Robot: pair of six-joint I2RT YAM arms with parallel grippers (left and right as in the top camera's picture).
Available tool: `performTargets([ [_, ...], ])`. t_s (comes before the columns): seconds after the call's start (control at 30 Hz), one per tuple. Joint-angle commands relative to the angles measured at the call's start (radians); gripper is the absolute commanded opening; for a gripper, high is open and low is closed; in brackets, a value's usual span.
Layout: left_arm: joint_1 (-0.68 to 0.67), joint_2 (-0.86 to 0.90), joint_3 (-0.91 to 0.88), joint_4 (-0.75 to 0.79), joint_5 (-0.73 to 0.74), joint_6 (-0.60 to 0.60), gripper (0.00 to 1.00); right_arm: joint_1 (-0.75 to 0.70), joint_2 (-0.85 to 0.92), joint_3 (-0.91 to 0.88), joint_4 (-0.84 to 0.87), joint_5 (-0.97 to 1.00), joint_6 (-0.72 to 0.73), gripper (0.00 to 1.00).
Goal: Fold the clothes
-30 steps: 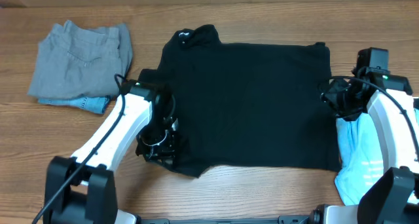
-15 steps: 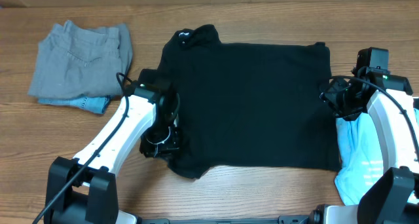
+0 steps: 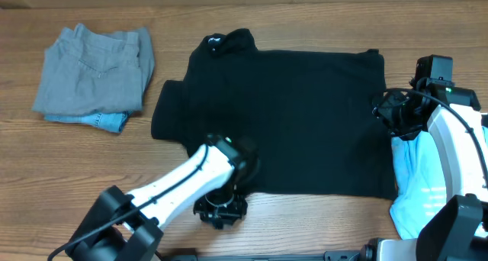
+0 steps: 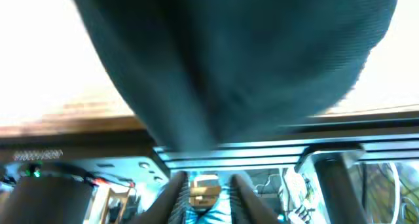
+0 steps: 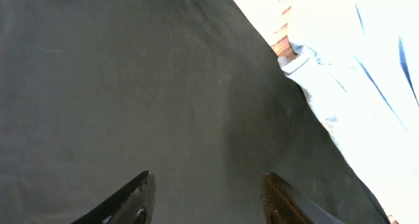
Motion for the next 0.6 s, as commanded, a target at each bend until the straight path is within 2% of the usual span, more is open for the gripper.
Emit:
performTargets([
  [0.0,-0.031,-0.014,-0.016,-0.019,-0.01,-0.076,0.29,0.0,-0.003,-0.003,0.004,-0.006,0.009,0.56],
  [0.1,-0.012,-0.014,-0.008,-0.091,-0.105,-0.093,0.19,0.0,-0.003,-0.003,0.004,-0.006,0.009,0.56],
  [0.2,0.04,-0.027,0.016,-0.156,-0.213,-0.106,0.19,0.0,-0.003,-0.003,0.003,-0.008,0.009,0.56],
  [0.3,0.123,-0.047,0.042,-0.119,-0.284,-0.109,0.49,0.0,-0.003,-0.003,0.005,-0.014,0.009,0.56],
  [0.33,0.157,-0.051,0.046,-0.082,-0.29,-0.104,0.55,0.0,-0.003,-0.003,0.004,-0.015,0.009,0.56],
  [0.37,0.207,-0.053,0.046,-0.014,-0.285,-0.078,0.56,0.0,-0.003,-0.003,0.004,-0.016,0.009,0.56],
  [0.4,0.235,-0.053,0.046,0.025,-0.278,-0.062,0.51,0.0,-0.003,-0.003,0.004,-0.016,0.009,0.56],
  [0.43,0.272,-0.05,0.046,0.085,-0.278,-0.04,0.41,0.0,-0.003,-0.003,0.004,-0.017,0.009,0.56],
  [0.5,0.328,-0.047,0.046,0.229,-0.269,0.047,0.29,0.0,-0.003,-0.003,0.005,-0.018,0.009,0.56],
  [0.53,0.35,-0.044,0.046,0.303,-0.241,0.093,0.18,0.0,-0.003,-0.003,0.005,-0.024,0.009,0.56],
  [0.57,0.364,-0.042,0.046,0.368,-0.201,0.136,0.14,0.0,-0.003,-0.003,0.005,-0.024,0.009,0.56],
])
